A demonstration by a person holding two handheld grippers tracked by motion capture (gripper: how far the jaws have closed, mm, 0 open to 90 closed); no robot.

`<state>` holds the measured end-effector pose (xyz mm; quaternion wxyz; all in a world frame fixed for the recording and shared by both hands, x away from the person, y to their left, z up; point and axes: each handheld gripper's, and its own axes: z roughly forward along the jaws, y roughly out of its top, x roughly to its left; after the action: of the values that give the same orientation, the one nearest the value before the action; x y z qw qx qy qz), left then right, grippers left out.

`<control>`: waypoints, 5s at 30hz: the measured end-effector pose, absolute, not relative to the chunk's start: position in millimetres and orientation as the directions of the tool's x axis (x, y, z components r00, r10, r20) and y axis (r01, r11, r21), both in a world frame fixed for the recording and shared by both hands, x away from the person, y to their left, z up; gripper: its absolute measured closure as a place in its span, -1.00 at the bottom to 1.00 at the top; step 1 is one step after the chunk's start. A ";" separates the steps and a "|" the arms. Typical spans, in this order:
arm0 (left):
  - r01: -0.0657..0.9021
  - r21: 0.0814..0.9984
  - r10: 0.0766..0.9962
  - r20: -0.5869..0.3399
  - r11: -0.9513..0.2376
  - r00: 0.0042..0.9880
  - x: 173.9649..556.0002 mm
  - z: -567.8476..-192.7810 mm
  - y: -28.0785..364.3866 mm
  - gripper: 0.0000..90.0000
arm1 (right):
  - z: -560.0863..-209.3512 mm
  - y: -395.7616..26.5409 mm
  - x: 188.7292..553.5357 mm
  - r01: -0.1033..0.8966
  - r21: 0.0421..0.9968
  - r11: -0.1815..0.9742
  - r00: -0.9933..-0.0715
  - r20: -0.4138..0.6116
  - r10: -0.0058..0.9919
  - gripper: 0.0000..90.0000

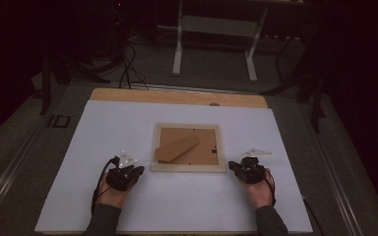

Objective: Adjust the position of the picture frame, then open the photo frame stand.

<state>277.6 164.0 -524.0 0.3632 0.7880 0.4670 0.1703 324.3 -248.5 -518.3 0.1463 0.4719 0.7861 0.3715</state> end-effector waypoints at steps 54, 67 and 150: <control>0.574 0.769 0.831 -0.104 -0.281 0.547 291.3 -491.6 156.0 0.26 | -521.3 -254.8 304.4 0.586 0.766 0.264 -0.518 0.104 0.849 0.36; 0.567 0.764 0.765 -0.154 -0.309 0.625 320.2 -469.0 140.2 0.27 | -524.4 -262.9 304.4 0.600 0.766 0.231 -0.486 0.121 0.866 0.32; 0.664 0.552 0.634 -0.286 -0.504 0.719 406.9 -505.2 74.4 -0.17 | -534.7 -264.5 309.8 0.630 0.744 0.224 -0.480 0.146 0.865 0.26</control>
<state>406.9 74.4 -505.2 0.3286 0.8669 0.3742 -0.0232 309.8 -264.5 -534.7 0.1512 0.4868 0.7676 0.3886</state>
